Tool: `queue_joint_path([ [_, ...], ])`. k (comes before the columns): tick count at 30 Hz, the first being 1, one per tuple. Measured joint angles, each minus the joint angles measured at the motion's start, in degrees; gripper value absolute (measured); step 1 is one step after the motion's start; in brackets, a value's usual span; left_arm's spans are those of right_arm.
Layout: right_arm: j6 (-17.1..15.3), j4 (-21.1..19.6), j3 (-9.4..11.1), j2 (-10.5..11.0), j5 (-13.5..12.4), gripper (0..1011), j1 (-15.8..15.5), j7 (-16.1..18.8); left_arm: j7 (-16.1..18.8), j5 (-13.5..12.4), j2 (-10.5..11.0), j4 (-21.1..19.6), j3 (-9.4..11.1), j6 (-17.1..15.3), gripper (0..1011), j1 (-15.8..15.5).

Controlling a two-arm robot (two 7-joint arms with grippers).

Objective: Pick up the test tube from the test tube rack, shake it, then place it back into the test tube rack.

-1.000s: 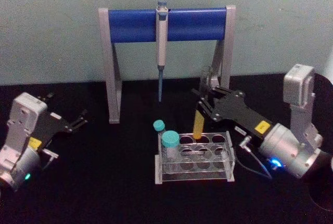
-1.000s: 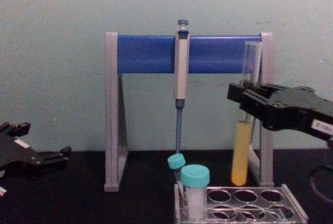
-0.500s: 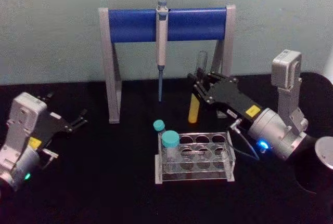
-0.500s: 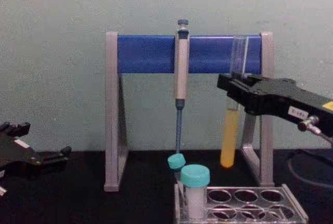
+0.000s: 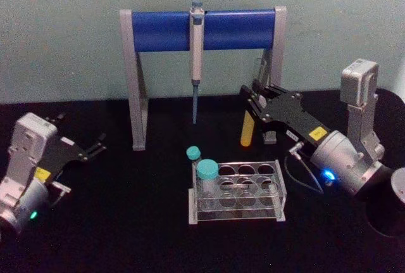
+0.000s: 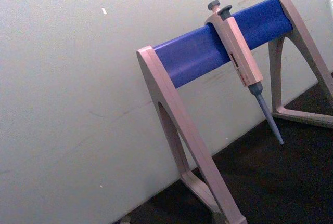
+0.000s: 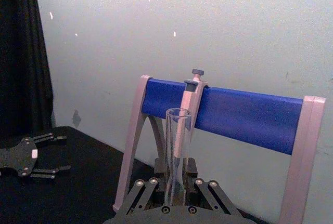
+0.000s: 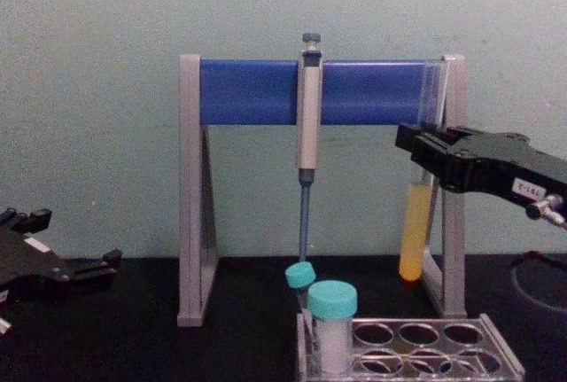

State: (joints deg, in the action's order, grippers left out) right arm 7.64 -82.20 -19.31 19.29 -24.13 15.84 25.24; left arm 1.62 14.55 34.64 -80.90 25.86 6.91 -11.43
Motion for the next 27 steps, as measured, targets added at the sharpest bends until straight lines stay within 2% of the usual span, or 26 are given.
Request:
queue_joint_path([
  [12, -0.9, -3.3, 2.0, 1.4, 0.8, 230, -3.0, -1.9, 0.0, 0.0, 0.0, 0.0, 0.0, 0.0, 1010, 0.0],
  [17, -1.9, -6.5, 3.2, 2.9, 0.9, 232, -6.0, -2.4, 0.0, 0.0, 0.0, 0.0, 0.0, 0.0, 1010, 0.0],
  [24, -2.5, -9.6, 3.4, 4.1, 0.2, 230, -8.6, -1.2, 0.0, 0.0, 0.0, 0.0, 0.0, 0.0, 1010, 0.0],
  [27, -2.7, -10.7, 2.7, 4.6, -0.3, 230, -9.2, 0.0, 0.0, 0.0, 0.0, 0.0, 0.0, 0.0, 1010, 0.0],
])
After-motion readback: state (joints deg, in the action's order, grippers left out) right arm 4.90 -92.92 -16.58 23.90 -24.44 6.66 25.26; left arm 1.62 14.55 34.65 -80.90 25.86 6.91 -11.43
